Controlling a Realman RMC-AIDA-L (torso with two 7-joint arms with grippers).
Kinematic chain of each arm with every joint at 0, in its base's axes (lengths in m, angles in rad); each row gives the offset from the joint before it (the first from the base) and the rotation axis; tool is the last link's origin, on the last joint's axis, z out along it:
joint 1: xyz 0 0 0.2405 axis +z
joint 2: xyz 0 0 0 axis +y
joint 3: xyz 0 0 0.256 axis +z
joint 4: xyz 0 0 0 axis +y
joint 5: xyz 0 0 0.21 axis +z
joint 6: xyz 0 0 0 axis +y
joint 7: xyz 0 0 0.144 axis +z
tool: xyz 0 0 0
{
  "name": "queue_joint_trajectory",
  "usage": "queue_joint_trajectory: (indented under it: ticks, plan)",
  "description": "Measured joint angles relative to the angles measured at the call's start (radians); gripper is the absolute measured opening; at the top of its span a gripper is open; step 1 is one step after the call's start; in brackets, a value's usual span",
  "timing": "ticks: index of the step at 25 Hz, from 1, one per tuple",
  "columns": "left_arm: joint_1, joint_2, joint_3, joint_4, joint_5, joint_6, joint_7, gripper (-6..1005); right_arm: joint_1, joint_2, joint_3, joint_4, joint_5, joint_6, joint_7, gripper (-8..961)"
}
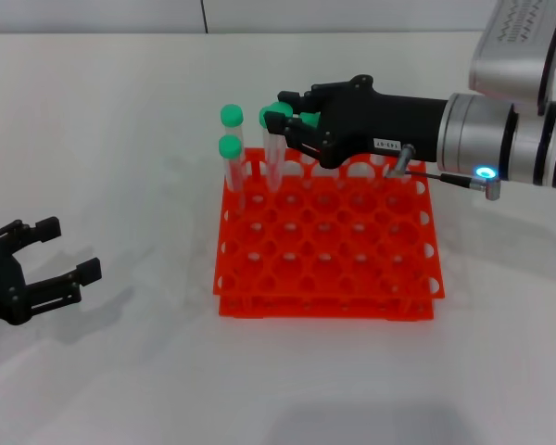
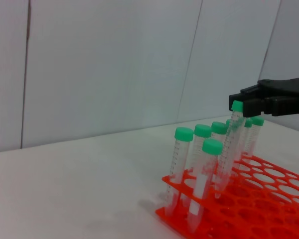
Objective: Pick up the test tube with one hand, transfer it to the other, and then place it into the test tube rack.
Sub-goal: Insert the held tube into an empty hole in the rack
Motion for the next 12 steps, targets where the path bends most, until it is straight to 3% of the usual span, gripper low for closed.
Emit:
queue_joint_trajectory:
  ticks: [12]
  plan:
    - [-0.003, 0.000, 0.000, 0.000, 0.001, -0.005, 0.000, 893, 0.015, 0.000, -0.030, 0.005, -0.002, 0.029, -0.003, 252]
